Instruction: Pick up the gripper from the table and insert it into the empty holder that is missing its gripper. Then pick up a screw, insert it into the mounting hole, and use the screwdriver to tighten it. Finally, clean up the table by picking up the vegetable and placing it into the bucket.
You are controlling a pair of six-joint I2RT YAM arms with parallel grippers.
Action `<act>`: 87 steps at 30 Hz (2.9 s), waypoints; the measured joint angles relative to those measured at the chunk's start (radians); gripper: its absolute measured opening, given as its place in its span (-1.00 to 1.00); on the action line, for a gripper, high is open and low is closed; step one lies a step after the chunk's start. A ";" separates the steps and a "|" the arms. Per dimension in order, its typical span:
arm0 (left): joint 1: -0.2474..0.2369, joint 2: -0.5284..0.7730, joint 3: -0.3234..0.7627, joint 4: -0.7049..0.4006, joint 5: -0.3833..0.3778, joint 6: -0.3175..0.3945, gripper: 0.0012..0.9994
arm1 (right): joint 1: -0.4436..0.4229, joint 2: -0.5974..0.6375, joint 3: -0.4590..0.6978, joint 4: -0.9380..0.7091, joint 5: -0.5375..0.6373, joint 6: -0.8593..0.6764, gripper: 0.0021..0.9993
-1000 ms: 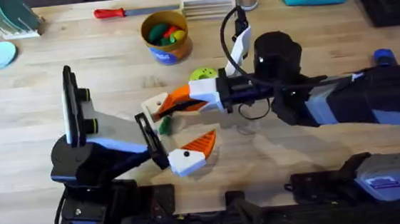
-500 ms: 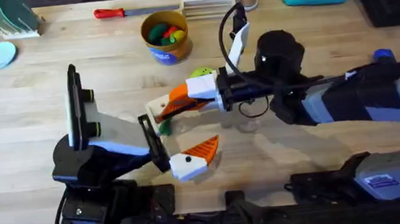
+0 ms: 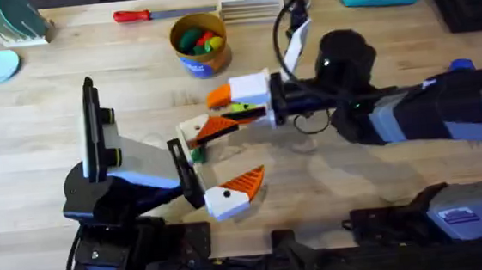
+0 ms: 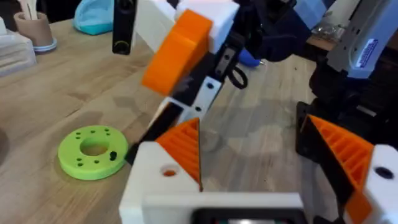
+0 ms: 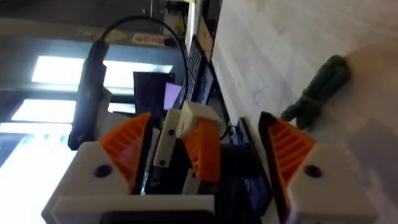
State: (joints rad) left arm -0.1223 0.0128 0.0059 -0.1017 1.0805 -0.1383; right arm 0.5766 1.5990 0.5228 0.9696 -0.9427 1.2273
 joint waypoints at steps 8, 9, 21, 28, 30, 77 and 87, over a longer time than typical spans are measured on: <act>0.000 0.000 0.000 0.001 -0.008 0.000 0.99 | -0.241 0.000 0.091 -0.201 -0.008 -0.178 0.86; 0.000 0.000 0.000 0.002 -0.012 0.000 0.99 | -0.254 0.000 0.119 -0.267 -0.008 -0.212 0.86; 0.000 0.000 0.000 0.024 -0.150 0.026 0.99 | -0.199 0.000 0.484 -1.258 0.230 -0.924 0.87; 0.000 0.000 0.000 0.034 -0.235 0.029 0.99 | -0.073 0.000 0.515 -1.341 0.478 -1.207 0.73; 0.000 0.000 0.000 0.034 -0.244 0.030 0.99 | -0.038 0.000 0.515 -1.340 0.531 -1.241 0.61; 0.000 0.000 0.000 0.035 -0.263 0.030 0.99 | 0.122 0.110 0.527 -1.304 0.838 -1.290 -0.99; 0.000 0.000 0.000 0.035 -0.263 0.030 0.99 | 0.077 0.107 0.638 -1.476 0.842 -1.287 -0.99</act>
State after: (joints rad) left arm -0.1223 0.0128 0.0059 -0.0662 0.8177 -0.1081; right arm 0.6533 1.7055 1.1609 -0.5064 -0.1009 -0.0597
